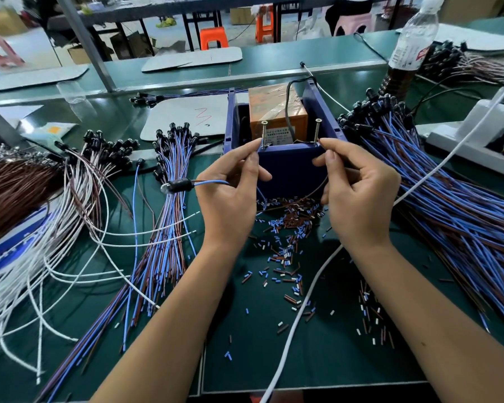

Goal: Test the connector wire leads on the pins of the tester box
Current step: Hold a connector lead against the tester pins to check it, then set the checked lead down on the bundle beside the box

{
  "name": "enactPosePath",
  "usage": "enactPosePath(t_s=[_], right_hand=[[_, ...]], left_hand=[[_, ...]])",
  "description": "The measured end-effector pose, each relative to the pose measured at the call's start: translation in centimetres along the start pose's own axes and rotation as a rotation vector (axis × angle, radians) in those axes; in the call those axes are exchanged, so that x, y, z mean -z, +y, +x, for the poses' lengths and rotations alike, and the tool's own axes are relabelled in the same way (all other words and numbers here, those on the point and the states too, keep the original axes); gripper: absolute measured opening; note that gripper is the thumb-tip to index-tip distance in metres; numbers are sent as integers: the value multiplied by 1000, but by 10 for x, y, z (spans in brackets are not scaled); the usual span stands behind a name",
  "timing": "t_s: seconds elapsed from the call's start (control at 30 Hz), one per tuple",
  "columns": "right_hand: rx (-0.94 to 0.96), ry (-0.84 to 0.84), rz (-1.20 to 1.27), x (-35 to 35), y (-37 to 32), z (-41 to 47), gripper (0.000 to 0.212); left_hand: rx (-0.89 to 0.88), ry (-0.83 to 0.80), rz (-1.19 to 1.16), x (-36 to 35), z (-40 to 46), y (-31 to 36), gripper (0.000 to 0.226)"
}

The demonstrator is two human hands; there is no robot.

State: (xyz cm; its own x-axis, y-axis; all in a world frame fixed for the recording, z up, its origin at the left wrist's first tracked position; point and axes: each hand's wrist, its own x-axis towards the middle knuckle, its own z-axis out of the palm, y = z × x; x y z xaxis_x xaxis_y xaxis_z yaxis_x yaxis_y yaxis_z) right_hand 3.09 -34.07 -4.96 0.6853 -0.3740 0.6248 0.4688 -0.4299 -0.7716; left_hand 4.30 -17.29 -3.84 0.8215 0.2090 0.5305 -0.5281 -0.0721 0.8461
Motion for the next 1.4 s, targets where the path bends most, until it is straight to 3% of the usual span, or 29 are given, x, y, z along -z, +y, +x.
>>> enactPosePath(t_s=[0.37,0.7,1.4], right_hand=[[13,88,0,-1,-2,4,16],[62,43,22,0,-2,5,14],[-98,92,74,-5,-13,7,12]], left_hand=[[-27,58,88,-3,-5,-3,18],[-36,83,85,-4,-5,-4,16],[-19,127,86,-3,-4,3,14]])
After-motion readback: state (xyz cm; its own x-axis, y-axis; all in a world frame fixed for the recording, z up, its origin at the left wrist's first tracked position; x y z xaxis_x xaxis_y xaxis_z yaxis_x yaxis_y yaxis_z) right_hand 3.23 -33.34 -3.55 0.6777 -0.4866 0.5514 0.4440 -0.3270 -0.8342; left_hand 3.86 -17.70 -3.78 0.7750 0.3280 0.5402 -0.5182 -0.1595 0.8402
